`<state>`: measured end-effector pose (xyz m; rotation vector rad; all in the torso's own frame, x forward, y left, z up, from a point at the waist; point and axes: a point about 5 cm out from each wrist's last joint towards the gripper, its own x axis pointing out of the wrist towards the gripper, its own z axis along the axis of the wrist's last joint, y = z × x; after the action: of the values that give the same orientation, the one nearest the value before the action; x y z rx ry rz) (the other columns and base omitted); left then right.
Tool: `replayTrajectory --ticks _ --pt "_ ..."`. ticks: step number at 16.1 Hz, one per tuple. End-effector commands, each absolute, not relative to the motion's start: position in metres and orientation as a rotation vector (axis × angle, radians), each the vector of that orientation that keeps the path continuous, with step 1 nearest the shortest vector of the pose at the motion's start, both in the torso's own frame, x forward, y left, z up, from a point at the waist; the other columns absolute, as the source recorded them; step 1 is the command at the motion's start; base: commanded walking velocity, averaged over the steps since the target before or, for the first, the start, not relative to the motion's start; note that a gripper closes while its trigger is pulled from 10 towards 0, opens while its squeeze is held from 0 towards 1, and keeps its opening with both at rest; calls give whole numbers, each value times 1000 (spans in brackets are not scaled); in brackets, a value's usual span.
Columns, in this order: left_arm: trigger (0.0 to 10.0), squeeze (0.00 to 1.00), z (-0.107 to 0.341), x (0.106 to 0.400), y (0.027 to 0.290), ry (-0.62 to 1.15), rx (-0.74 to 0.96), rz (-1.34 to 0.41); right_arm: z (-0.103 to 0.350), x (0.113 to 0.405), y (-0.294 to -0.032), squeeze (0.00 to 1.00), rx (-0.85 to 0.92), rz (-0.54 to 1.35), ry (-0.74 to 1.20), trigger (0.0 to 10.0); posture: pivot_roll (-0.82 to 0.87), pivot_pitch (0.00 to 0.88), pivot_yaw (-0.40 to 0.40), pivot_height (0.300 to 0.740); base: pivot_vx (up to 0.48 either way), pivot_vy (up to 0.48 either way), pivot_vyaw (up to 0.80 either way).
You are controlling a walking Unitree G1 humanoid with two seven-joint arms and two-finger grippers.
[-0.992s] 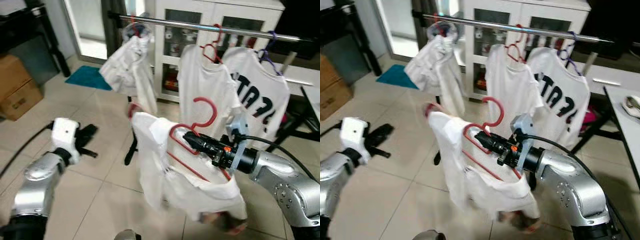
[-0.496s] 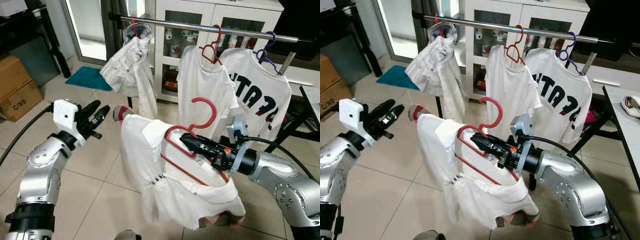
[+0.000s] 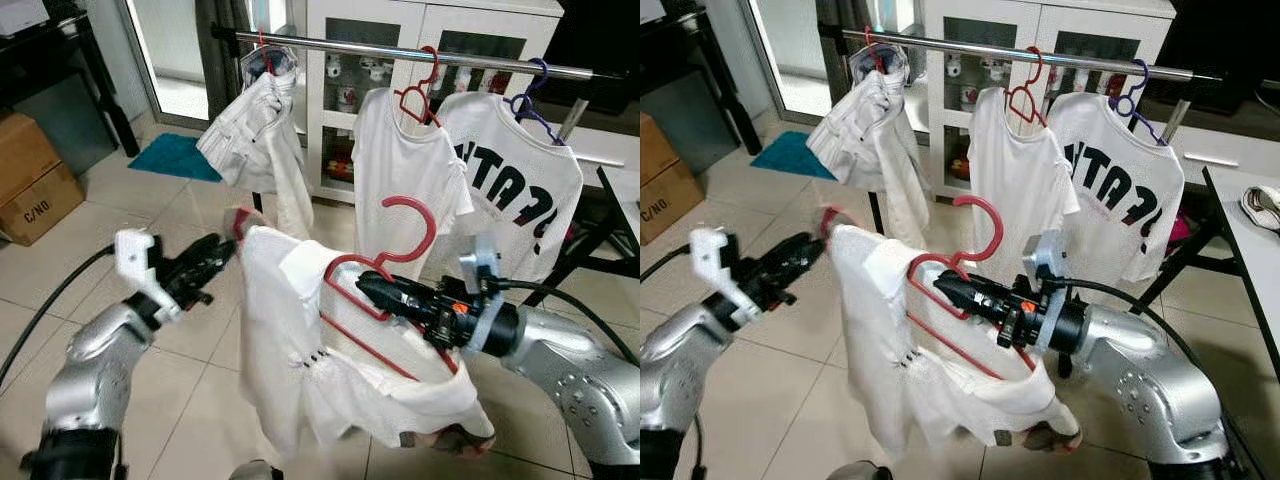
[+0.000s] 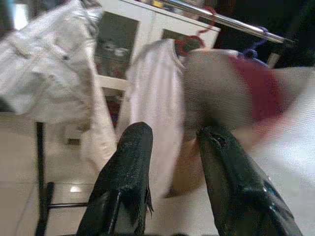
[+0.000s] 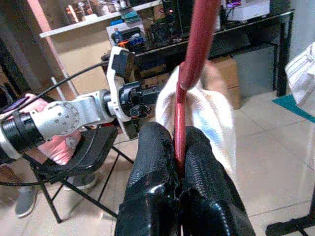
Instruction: Hang hanger
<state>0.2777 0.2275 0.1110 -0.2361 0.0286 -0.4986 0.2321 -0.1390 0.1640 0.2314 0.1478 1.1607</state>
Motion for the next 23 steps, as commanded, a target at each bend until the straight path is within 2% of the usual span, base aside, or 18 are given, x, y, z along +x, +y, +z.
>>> replayTrajectory --ticks 1,5,6,7,8,18,23 --pt "10000 0 113 278 231 6 -233 -476 172 230 -139 0 235 1188 112 10000 -26 0 50 740 0 0 0" --pt "10000 0 109 277 217 49 -227 -633 172 226 -139 0 278 1241 131 10000 -32 0 40 740 0 0 0" --pt "4392 0 108 276 215 60 -233 -658 172 227 -139 0 276 1242 133 10000 -35 0 44 740 0 0 0" --pt "745 0 105 274 212 82 -238 -686 172 227 -139 0 274 1242 134 10000 -38 0 47 740 0 0 0" --pt "0 0 103 273 211 91 -236 -689 172 227 -139 0 274 1242 134 10000 -38 0 47 740 0 0 0" --pt "0 0 103 271 215 43 -222 -639 172 227 -139 0 283 1240 131 10000 -30 0 45 740 0 0 0" --pt "0 0 105 275 235 27 -73 -425 164 238 -144 0 242 1131 174 10000 -22 0 42 740 0 0 0"
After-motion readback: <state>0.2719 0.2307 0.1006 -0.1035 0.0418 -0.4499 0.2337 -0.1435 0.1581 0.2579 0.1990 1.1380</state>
